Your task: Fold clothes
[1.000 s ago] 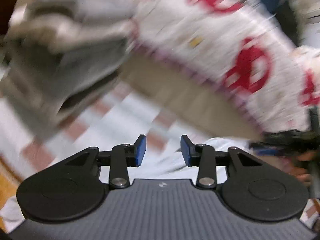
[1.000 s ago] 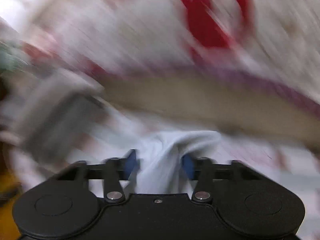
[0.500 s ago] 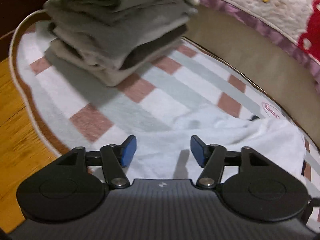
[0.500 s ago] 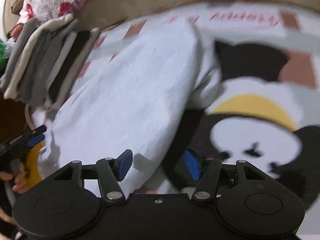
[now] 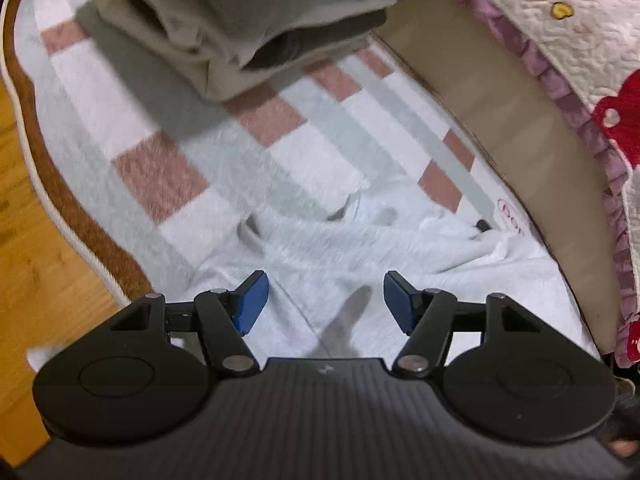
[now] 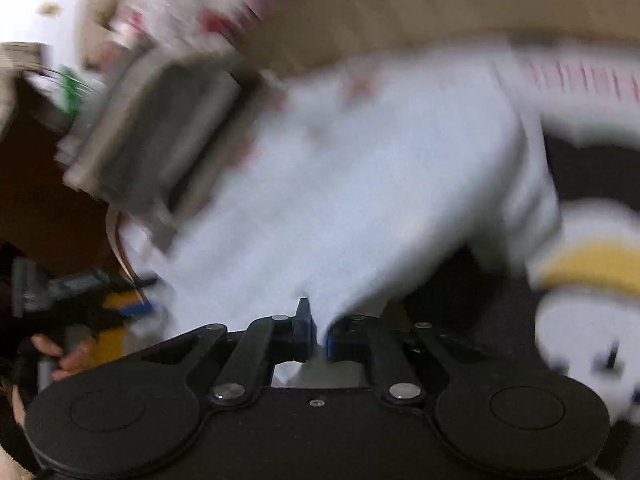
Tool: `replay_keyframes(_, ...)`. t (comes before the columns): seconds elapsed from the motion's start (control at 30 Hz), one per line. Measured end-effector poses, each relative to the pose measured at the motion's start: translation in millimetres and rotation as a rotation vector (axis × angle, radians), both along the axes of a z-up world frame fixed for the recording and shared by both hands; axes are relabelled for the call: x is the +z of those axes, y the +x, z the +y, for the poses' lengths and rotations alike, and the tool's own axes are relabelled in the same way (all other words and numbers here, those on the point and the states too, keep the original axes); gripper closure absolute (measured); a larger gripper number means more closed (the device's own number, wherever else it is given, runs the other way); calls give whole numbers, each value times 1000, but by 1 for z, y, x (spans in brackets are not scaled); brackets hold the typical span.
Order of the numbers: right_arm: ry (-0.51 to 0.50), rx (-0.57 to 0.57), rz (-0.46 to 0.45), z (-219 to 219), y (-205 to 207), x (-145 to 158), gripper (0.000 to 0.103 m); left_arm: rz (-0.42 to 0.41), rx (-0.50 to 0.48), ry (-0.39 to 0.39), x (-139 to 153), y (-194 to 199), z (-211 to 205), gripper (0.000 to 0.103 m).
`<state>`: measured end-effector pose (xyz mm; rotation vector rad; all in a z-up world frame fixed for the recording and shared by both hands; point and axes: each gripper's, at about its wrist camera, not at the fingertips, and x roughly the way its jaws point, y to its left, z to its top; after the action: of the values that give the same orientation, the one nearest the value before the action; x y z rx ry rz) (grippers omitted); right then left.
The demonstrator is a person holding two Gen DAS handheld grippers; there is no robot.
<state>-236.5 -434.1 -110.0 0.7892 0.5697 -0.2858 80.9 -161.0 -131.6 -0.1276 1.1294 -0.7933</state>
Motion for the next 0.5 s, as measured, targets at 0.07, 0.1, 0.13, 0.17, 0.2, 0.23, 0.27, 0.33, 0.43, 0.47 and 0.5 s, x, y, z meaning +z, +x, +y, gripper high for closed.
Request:
replay_keyframes(0.07,-91,-21,-135,3,-10,36,97,-52,-16,-36,12,-6,5,39)
replay_keyframes(0.1,-137,-42,-186,4,-14,54,98,-79,-34,-58,19,-11,7,39)
replay_keyframes(0.13,-183,-84,-191,3,-16,69,98,-106,-58,-78,27,-16,9,39)
replay_keyframes(0.17,-228,-126,-195,2,-18,83,98,-124,-87,-96,33,-21,10,38)
replay_keyframes(0.2,-273,-168,-200,1,-20,98,98,-142,-117,-113,39,-25,11,34)
replay_keyframes(0.23,-316,-205,-200,-1,-22,110,98,-150,-146,-117,42,-30,11,33)
replay_keyframes(0.27,-355,-230,-192,-3,-23,116,98,-157,-175,-121,45,-34,11,32)
replay_keyframes(0.33,-432,-278,-176,-9,-25,127,98,-155,-207,-108,44,-41,7,31)
replay_keyframes(0.43,-488,-369,-65,-17,-27,123,98,-118,-229,-38,31,-46,-7,30)
replay_keyframes(0.47,-500,-401,-18,-20,-27,119,98,-102,-235,-14,25,-47,-12,30)
replay_keyframes(0.5,-511,-433,29,-23,-27,115,98,-87,-240,11,20,-48,-17,30)
